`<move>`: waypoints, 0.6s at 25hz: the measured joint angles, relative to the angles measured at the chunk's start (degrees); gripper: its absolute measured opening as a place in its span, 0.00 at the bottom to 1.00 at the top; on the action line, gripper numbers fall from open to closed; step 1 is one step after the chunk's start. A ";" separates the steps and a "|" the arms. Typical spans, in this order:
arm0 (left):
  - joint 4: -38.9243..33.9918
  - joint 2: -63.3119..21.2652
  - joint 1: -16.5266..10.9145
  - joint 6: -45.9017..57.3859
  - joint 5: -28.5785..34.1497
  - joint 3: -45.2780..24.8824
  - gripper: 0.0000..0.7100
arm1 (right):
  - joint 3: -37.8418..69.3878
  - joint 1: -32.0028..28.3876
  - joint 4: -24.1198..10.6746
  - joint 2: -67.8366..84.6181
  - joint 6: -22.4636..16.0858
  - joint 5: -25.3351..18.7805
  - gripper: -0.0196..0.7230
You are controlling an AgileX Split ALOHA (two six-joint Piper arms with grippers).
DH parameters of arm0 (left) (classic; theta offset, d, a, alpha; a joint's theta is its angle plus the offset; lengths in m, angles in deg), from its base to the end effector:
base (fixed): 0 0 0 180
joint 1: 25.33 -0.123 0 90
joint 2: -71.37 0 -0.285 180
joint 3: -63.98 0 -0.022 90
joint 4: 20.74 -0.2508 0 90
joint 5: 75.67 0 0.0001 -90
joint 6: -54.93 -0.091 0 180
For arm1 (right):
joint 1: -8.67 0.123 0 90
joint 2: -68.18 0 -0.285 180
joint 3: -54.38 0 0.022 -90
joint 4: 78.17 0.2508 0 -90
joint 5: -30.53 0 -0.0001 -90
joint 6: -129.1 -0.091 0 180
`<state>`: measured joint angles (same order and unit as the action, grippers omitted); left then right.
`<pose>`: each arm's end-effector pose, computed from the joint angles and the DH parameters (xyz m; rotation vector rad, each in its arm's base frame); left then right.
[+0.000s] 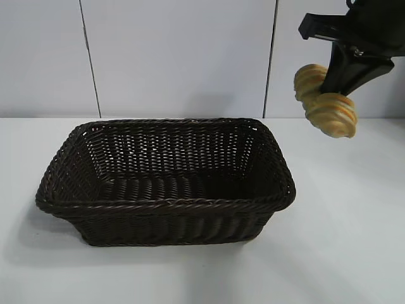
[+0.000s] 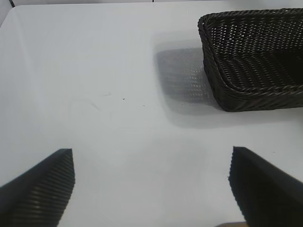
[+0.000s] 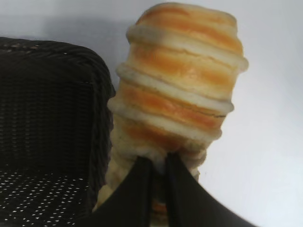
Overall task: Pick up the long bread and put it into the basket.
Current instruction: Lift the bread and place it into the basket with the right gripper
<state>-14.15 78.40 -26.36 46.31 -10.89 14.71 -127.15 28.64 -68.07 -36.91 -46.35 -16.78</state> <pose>-0.0087 -0.0096 0.2687 0.1498 2.1024 -0.0384 0.3415 0.1366 0.2822 -0.4498 2.6055 0.3029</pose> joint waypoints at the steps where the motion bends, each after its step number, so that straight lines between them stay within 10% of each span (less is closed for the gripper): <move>1: 0.00 0.00 0.00 0.00 0.00 0.00 0.90 | -1.27 1.20 -0.30 -1.07 0.00 -0.17 0.10; 8: 0.00 0.00 0.00 0.00 0.00 0.00 0.90 | -12.63 9.23 -2.38 -10.28 7.37 -3.30 0.10; 15: 0.00 0.00 0.00 0.00 0.00 0.00 0.90 | -15.66 12.47 -2.30 -13.68 39.86 -5.35 0.10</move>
<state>-14.15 78.40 -26.36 46.31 -10.89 14.71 -142.81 41.11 -70.38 -50.59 -6.49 -22.13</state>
